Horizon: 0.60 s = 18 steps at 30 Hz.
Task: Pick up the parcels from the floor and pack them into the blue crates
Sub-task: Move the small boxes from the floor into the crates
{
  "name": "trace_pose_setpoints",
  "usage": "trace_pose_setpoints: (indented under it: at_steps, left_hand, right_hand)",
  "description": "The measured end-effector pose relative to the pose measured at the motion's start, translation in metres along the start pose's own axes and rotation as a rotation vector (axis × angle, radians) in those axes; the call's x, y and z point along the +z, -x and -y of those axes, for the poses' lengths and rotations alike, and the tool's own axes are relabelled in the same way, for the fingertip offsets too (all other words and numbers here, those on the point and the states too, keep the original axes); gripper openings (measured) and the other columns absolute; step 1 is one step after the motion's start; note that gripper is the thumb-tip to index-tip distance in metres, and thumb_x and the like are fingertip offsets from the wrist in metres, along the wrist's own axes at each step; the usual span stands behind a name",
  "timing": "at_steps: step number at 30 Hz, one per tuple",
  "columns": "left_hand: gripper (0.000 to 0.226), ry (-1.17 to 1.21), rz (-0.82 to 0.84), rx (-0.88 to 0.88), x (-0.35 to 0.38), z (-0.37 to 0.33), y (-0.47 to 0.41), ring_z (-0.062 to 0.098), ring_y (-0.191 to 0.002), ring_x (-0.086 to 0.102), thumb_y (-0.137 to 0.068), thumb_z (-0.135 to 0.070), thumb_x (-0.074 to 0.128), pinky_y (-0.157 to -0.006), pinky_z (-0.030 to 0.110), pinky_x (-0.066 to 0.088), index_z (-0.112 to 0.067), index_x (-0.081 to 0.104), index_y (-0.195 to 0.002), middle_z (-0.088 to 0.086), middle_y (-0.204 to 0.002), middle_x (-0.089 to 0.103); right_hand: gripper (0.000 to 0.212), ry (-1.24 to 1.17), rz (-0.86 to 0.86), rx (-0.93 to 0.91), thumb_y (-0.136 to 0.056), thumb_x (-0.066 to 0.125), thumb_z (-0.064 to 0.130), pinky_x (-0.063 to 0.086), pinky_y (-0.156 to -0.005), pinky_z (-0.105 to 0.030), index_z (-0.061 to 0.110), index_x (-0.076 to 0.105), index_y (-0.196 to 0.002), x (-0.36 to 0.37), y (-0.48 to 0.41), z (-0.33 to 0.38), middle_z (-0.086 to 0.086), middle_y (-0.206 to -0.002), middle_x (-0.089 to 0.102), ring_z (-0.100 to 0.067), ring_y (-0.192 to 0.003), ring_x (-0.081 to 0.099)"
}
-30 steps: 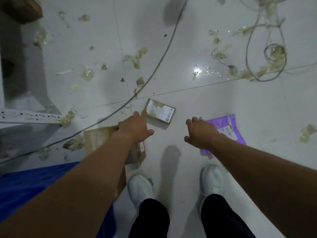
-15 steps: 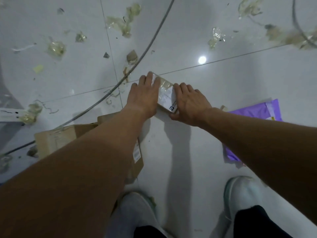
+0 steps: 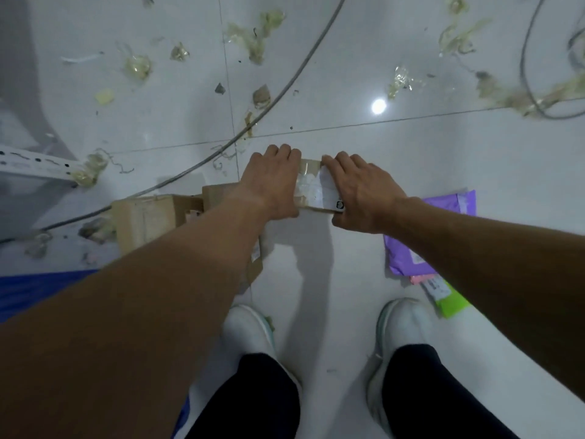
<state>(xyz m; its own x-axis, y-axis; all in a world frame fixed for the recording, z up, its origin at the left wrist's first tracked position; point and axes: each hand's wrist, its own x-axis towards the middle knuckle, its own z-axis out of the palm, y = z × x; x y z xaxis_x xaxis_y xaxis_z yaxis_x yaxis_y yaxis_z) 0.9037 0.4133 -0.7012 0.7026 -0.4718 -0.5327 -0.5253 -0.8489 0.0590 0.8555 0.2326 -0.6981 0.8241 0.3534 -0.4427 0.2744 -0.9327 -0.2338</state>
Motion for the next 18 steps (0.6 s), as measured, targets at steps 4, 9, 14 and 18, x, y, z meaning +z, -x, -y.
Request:
trace_pose_setpoints:
  at_steps: [4,9,14,18]
  left_hand:
    - [0.087,0.039,-0.01,-0.01,-0.051,-0.007,0.056,0.026,-0.11,0.049,-0.063,-0.051,0.081,-0.089,0.039,0.043,-0.014,0.041,-0.132,0.006,-0.124,0.05]
    - [0.085,0.081,-0.021,-0.071,-0.131,-0.013,0.134,0.025,-0.106,0.051,-0.061,-0.05,0.08,-0.086,0.038,0.042,-0.014,0.042,-0.13,0.005,-0.121,0.052]
    - [0.081,0.155,-0.052,-0.166,-0.21,-0.024,0.211,0.024,-0.107,0.051,-0.061,-0.048,0.081,-0.09,0.038,0.044,-0.014,0.044,-0.126,0.005,-0.12,0.053]
    - [0.083,0.251,-0.098,-0.288,-0.262,-0.044,0.28,0.024,-0.105,0.052,-0.058,-0.05,0.082,-0.09,0.042,0.047,-0.015,0.047,-0.125,0.004,-0.117,0.054]
  right_hand:
    - [0.096,0.046,0.037,-0.047,-0.065,0.076,0.043,0.045,-0.081,-0.037,0.011,0.03,-0.143,-0.061,0.043,0.023,-0.006,-0.122,0.045,-0.026,-0.105,0.047]
    - [0.098,0.105,0.049,-0.136,-0.065,0.075,0.044,0.046,-0.083,-0.039,0.009,0.03,-0.144,-0.153,0.091,0.055,-0.007,-0.122,0.045,-0.028,-0.106,0.048]
    - [0.098,0.171,0.056,-0.239,-0.067,0.074,0.046,0.046,-0.085,-0.038,0.009,0.027,-0.145,-0.243,0.136,0.084,-0.006,-0.124,0.044,-0.026,-0.106,0.048]
    - [0.1,0.221,0.08,-0.336,-0.07,0.074,0.044,0.046,-0.087,-0.038,0.009,0.023,-0.147,-0.31,0.18,0.11,-0.007,-0.128,0.042,-0.026,-0.111,0.046]
